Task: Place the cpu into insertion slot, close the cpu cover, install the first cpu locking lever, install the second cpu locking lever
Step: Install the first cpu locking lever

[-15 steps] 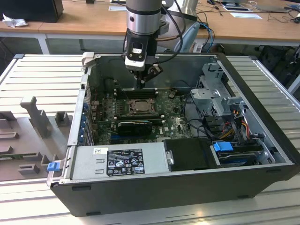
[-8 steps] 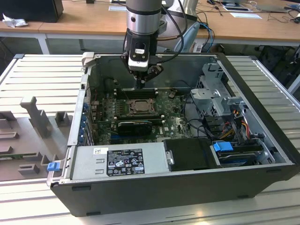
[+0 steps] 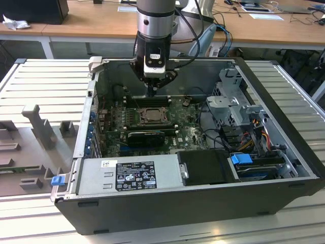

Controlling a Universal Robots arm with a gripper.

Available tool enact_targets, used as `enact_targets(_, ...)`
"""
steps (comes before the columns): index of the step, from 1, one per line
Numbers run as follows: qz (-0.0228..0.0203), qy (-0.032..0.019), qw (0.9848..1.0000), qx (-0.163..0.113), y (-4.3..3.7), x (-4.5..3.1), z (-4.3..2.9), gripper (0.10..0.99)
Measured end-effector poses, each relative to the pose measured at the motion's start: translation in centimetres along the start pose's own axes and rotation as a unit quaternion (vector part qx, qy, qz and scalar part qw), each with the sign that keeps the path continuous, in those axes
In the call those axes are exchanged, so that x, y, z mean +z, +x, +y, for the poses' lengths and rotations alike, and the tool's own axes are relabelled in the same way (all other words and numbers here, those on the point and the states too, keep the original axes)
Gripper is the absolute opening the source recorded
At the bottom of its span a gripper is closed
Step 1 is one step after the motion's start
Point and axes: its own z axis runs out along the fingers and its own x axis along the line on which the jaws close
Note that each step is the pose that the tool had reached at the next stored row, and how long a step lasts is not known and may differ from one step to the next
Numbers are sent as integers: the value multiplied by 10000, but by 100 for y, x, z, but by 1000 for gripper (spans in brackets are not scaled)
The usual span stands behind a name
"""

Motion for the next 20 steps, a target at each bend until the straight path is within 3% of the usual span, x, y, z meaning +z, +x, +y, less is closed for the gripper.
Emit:
enact_targets(3, 14, 9, 9994, -346, 0, 16, -1, 106)
enact_targets(6, 26, 16, 9979, -650, -1, 29, -1, 106)
enact_targets(9, 40, 23, 9952, -976, -1, 38, -2, 106)
enact_targets(12, 53, 30, 9916, -1291, -1, 48, -2, 106)
enact_targets(16, 64, 37, 9876, -1570, -1, 54, -2, 106)
enact_targets(20, 70, 39, 9854, -1703, -1, 62, -3, 106)
